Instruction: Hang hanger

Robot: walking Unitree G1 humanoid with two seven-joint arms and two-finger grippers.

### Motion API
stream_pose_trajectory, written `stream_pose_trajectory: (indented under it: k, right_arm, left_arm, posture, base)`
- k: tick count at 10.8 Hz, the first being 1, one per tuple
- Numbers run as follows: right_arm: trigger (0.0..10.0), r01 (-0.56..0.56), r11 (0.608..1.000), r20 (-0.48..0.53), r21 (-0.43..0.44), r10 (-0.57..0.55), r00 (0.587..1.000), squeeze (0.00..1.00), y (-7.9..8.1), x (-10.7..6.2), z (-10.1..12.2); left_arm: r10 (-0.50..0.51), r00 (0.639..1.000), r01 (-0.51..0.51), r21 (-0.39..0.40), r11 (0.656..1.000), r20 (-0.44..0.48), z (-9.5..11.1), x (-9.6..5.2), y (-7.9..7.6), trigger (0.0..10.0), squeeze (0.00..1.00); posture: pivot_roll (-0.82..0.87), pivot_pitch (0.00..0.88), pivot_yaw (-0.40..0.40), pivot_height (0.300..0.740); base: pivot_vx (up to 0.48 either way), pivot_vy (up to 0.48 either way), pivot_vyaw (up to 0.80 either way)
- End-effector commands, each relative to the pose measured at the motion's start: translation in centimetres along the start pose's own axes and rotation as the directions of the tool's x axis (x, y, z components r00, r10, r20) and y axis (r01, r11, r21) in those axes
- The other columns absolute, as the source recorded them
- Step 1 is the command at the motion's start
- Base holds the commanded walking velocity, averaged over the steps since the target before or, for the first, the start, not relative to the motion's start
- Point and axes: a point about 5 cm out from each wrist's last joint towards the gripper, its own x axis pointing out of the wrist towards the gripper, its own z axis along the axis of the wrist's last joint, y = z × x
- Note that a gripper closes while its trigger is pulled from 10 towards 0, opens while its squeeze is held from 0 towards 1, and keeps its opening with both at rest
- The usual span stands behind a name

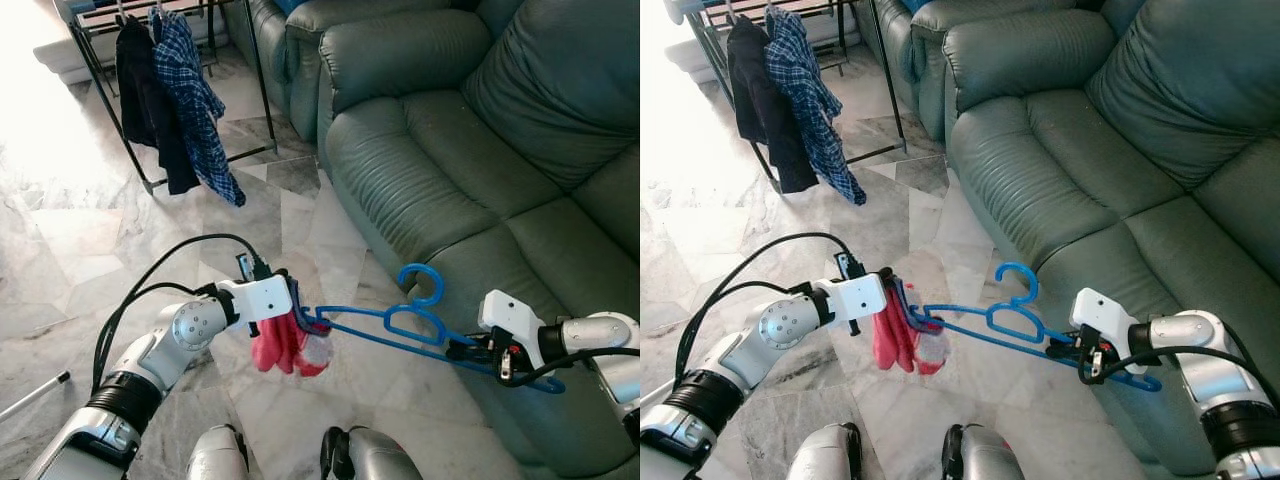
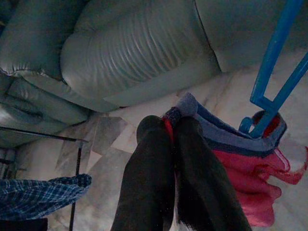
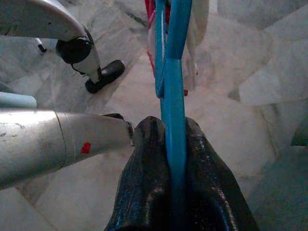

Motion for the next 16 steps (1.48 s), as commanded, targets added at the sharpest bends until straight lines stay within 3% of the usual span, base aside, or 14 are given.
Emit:
stream_pose_trajectory:
  k: [1, 4, 9, 10, 13, 16]
  right_arm:
    - [10.0, -0.017, 1.000, -0.019, -0.009, 0.017, 1.000, 0.00, 0.1, -0.4, 0.0]
    - [10.0, -0.055, 0.998, -0.027, 0.005, 0.055, 0.998, 0.00, 0.6, -0.3, -0.1]
    - [10.0, 0.019, 1.000, 0.010, 0.004, -0.019, 1.000, 0.00, 1.1, 2.7, -0.4]
    - [10.0, 0.016, 1.000, 0.015, 0.002, -0.016, 1.000, 0.00, 1.1, 2.7, -0.3]
    - [10.0, 0.111, 0.993, -0.013, -0.045, -0.112, 0.994, 0.00, -0.7, 0.1, -0.3]
    - [10.0, 0.122, 0.990, 0.001, -0.066, -0.122, 0.992, 0.00, -1.4, -0.7, 0.6]
  left_arm:
    - [-0.009, 1.000, 0.009, 0.012, 1.000, 0.016, 0.5, 0.1, -0.2, 10.0, 0.00]
    - [0.008, 1.000, -0.008, 0.027, 1.000, -0.023, -0.1, 0.1, -0.1, 10.0, 0.00]
    - [0.014, 0.999, -0.014, -0.005, 1.000, 0.033, 1.2, 0.2, -0.4, 10.0, 0.00]
    - [0.015, 0.999, -0.015, -0.006, 1.000, 0.033, 1.2, 0.1, -0.3, 10.0, 0.00]
    - [-0.011, 1.000, 0.012, 0.009, 1.000, -0.017, -0.1, -0.2, -0.9, 10.0, 0.00]
    - [-0.021, 1.000, 0.021, 0.020, 1.000, -0.023, -0.2, 0.0, -1.0, 10.0, 0.00]
  posture:
    - [-0.05, 0.176, -0.067, 0.740]
    - [-0.05, 0.177, -0.071, 0.740]
    - [-0.04, 0.177, -0.080, 0.740]
    - [-0.04, 0.175, -0.081, 0.740]
    - [-0.06, 0.172, -0.079, 0.740]
    - [-0.06, 0.169, -0.075, 0.740]
  base:
    - [0.000, 0.000, 0.00]
    - [0.000, 0.000, 0.00]
    - [0.000, 0.000, 0.00]
    - [0.000, 0.000, 0.00]
    - [0.000, 0.000, 0.00]
    - [0.000, 0.000, 0.00]
